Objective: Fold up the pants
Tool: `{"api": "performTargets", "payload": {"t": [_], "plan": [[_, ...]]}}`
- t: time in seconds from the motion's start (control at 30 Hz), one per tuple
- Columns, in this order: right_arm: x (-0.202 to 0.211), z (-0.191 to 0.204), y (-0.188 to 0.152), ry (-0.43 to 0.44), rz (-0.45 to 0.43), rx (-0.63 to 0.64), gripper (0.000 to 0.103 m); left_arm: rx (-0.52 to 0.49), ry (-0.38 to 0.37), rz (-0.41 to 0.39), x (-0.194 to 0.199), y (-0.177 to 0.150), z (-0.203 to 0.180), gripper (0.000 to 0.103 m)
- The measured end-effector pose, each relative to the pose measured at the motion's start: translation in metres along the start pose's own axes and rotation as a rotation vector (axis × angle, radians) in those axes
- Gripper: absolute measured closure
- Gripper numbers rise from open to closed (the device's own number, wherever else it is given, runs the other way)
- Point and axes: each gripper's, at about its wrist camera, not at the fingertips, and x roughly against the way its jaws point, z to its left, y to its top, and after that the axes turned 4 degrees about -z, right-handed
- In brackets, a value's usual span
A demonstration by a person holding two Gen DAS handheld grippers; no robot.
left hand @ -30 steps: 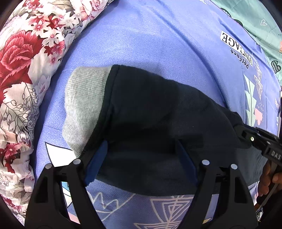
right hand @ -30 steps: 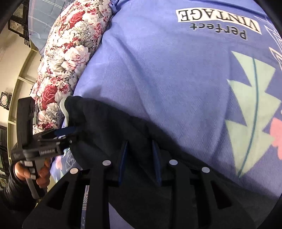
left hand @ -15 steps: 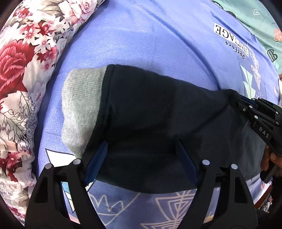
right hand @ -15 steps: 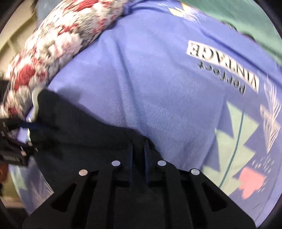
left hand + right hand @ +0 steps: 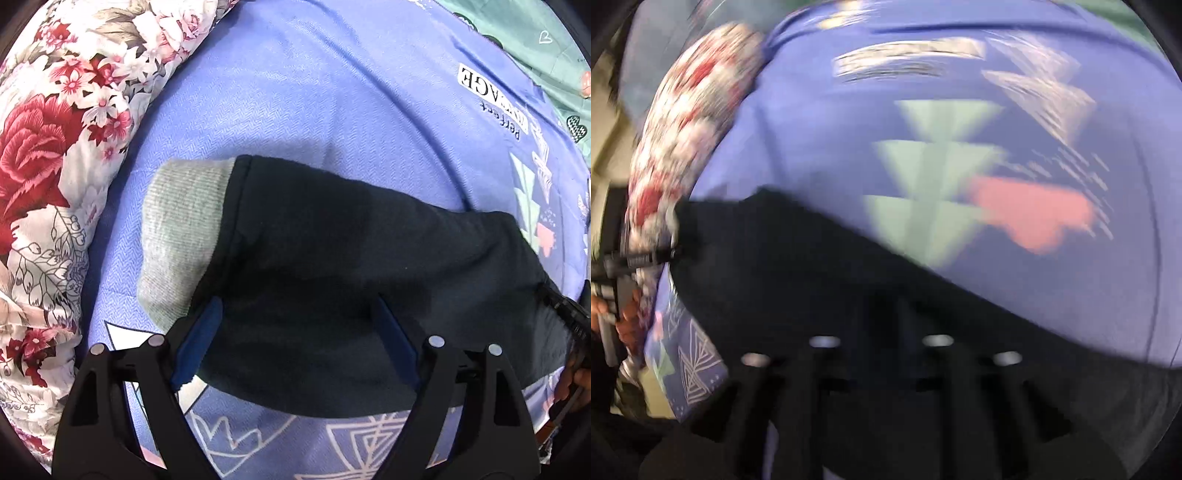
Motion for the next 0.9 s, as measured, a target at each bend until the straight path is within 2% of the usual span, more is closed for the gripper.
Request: {"api": "performTargets", "payload": {"t": [0.03, 0.07, 0.1, 0.13, 0.2, 0.23, 0.27, 0.33, 0.4, 0.47, 0.53, 0.57, 0.6, 0.7, 0.77, 0.8, 0.9], "plan": [[0.011, -0.017, 0.0, -0.042, -0.04, -0.052, 0.103, -0.005, 0.009, 0.0, -0.002, 0.001, -0.003, 0.017], [0.021, -0.029, -0.001, -0.167, -0.073, -0.076, 0.093, -0.008, 0.016, 0.001, -0.002, 0.001, -0.005, 0.017], [0.033, -0.043, -0.002, -0.325, -0.106, -0.092, 0.078, -0.01, 0.019, 0.004, -0.003, 0.002, -0.007, 0.017], [0.043, -0.053, -0.005, -0.36, -0.13, -0.117, 0.066, -0.012, 0.022, 0.008, -0.001, 0.003, -0.007, 0.017], [0.068, -0.078, -0.014, -0.179, -0.149, -0.238, 0.066, -0.015, 0.019, 0.002, 0.0, 0.01, -0.021, 0.017], [0.076, -0.083, -0.019, -0.119, -0.14, -0.265, 0.064, -0.027, 0.014, -0.016, 0.005, 0.01, -0.024, 0.017], [0.084, -0.084, -0.027, -0.073, -0.124, -0.257, 0.054, -0.047, 0.015, -0.04, 0.011, 0.01, -0.027, 0.017], [0.092, -0.084, -0.044, -0.038, -0.097, -0.235, 0.043, -0.074, 0.007, -0.072, 0.019, 0.009, -0.032, 0.015], [0.09, -0.088, -0.065, -0.06, -0.056, -0.247, 0.043, -0.087, -0.016, -0.076, 0.019, 0.007, -0.036, 0.013], [0.092, -0.111, -0.08, -0.153, -0.046, -0.312, 0.043, -0.089, -0.004, -0.051, 0.009, 0.003, -0.036, 0.013], [0.102, -0.13, -0.085, -0.246, -0.11, -0.387, 0.043, -0.071, 0.016, -0.018, -0.005, -0.001, -0.034, 0.013], [0.113, -0.139, -0.086, -0.34, -0.153, -0.417, 0.043, -0.061, 0.022, -0.006, -0.011, -0.006, -0.03, 0.013], [0.123, -0.142, -0.085, -0.377, -0.185, -0.431, 0.043, -0.06, 0.026, -0.006, -0.012, -0.006, -0.03, 0.013], [0.134, -0.13, -0.085, -0.26, -0.207, -0.406, 0.041, -0.082, 0.036, -0.014, -0.005, -0.008, -0.04, 0.013], [0.128, -0.116, -0.088, -0.157, -0.165, -0.359, 0.031, -0.105, 0.021, -0.04, 0.006, -0.008, -0.048, 0.013], [0.12, -0.111, -0.093, -0.136, -0.131, -0.34, 0.031, -0.112, 0.011, -0.048, 0.009, -0.009, -0.052, 0.013], [0.106, -0.123, -0.102, -0.207, -0.08, -0.374, 0.031, -0.138, -0.044, -0.042, 0.012, -0.015, -0.067, 0.013]]}}
